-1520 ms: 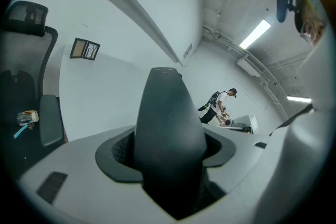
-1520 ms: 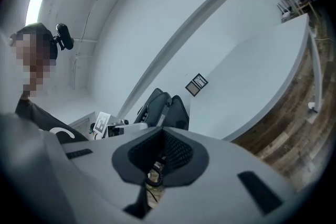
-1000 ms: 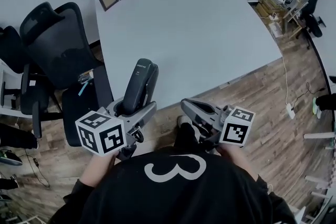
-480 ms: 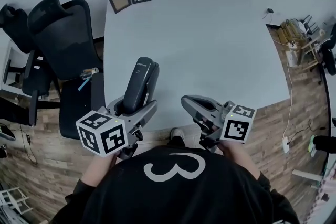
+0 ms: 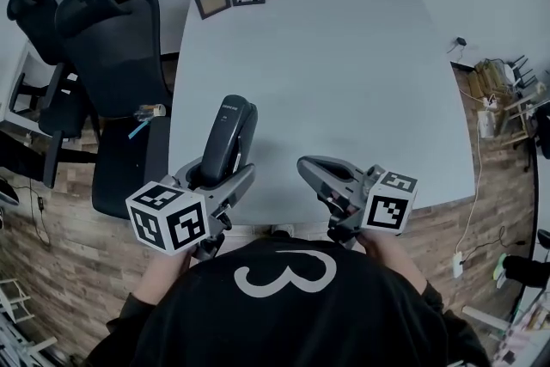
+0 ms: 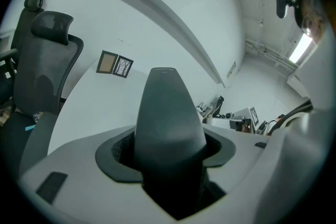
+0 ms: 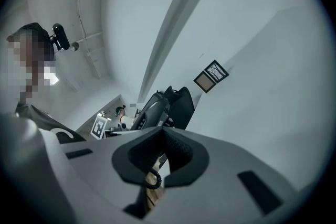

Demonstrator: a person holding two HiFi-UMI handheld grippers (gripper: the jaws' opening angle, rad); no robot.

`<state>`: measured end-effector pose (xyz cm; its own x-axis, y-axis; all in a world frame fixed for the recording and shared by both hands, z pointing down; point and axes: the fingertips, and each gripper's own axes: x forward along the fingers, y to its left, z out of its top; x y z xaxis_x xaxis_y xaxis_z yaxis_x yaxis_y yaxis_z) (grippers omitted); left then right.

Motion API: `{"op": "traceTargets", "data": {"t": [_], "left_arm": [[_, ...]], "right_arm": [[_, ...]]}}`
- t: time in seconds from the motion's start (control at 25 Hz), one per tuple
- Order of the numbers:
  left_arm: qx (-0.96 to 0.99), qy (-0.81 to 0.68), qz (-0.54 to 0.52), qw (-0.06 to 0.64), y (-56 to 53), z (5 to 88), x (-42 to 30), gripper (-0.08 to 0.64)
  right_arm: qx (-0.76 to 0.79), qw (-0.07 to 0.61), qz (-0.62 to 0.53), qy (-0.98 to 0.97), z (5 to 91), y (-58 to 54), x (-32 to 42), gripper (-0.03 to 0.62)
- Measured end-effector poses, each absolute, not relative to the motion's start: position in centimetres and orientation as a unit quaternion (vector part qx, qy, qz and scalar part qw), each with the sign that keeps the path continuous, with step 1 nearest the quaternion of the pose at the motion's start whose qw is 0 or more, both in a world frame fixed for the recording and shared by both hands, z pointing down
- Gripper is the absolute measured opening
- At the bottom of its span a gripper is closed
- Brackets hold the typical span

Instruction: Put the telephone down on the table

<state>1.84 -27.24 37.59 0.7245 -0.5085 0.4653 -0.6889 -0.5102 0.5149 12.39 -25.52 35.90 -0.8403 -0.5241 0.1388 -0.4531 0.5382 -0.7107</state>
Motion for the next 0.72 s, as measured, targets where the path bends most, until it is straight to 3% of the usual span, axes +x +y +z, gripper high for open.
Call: {"op": "traceTargets", "data": {"t": [0.72], "left_arm": [[0.821, -0.426, 0.171, 0.338, -29.7, 43.7, 1.5, 0.296]], "right_arm": [[-0.25, 0.014, -0.427, 0.869, 39.7, -27.9, 13.1, 0.005]]}}
